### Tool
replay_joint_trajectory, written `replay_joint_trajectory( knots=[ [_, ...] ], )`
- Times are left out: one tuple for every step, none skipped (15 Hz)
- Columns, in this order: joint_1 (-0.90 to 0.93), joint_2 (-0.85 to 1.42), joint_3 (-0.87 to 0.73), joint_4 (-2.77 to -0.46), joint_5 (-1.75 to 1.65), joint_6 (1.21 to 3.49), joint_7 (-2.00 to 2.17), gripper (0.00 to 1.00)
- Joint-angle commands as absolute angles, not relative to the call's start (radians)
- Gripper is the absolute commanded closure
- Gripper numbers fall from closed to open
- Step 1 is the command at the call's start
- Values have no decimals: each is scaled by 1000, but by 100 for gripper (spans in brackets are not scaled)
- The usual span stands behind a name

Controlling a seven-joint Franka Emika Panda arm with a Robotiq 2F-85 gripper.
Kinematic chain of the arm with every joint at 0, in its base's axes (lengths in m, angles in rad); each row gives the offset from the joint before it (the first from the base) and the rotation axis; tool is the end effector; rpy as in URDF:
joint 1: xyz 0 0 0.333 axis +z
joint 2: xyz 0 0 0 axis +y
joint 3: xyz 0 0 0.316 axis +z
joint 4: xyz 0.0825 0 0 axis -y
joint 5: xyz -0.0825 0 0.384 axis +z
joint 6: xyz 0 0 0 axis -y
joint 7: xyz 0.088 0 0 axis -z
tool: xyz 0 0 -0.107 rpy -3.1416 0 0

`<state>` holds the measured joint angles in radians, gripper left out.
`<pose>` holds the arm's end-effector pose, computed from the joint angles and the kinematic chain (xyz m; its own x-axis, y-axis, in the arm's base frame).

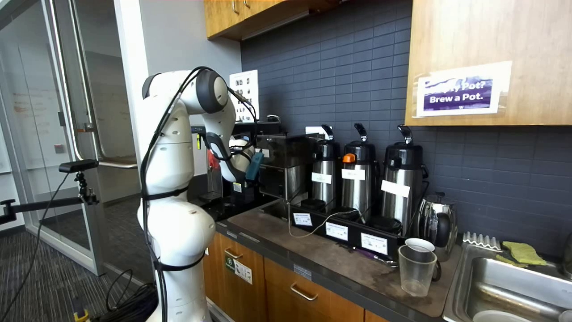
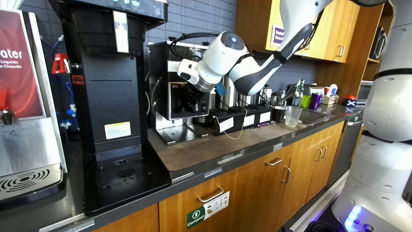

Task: Press a button on the coffeemaker

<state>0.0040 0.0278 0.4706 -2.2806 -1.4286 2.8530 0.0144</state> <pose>0.4477 0.2894 0.3715 -0.1556 0.9855 -0.0674 0.6615 0.1547 0.7338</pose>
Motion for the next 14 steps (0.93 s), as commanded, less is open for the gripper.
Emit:
replay_joint_trajectory(
  knots=[
    [-7, 55, 459, -2251, -1475, 2882, 41, 100],
    [-8, 61, 456, -2247, -1480, 2885, 44, 100],
    [-10, 68, 454, -2244, -1482, 2887, 47, 100],
    [-10, 76, 453, -2242, -1476, 2885, 50, 100],
    [-11, 81, 452, -2241, -1474, 2887, 53, 100],
    [-12, 82, 451, -2240, -1478, 2890, 58, 100],
    [-13, 82, 450, -2239, -1482, 2892, 61, 100],
    [-13, 81, 449, -2237, -1491, 2895, 67, 100],
    [-13, 81, 449, -2235, -1500, 2896, 74, 100],
    [-13, 83, 447, -2233, -1512, 2899, 83, 100],
    [-13, 86, 446, -2231, -1528, 2902, 93, 100],
    [-13, 86, 444, -2229, -1543, 2904, 103, 100],
    [-13, 90, 443, -2227, -1556, 2904, 108, 100],
    [-14, 91, 443, -2227, -1566, 2905, 112, 100]
  ],
)
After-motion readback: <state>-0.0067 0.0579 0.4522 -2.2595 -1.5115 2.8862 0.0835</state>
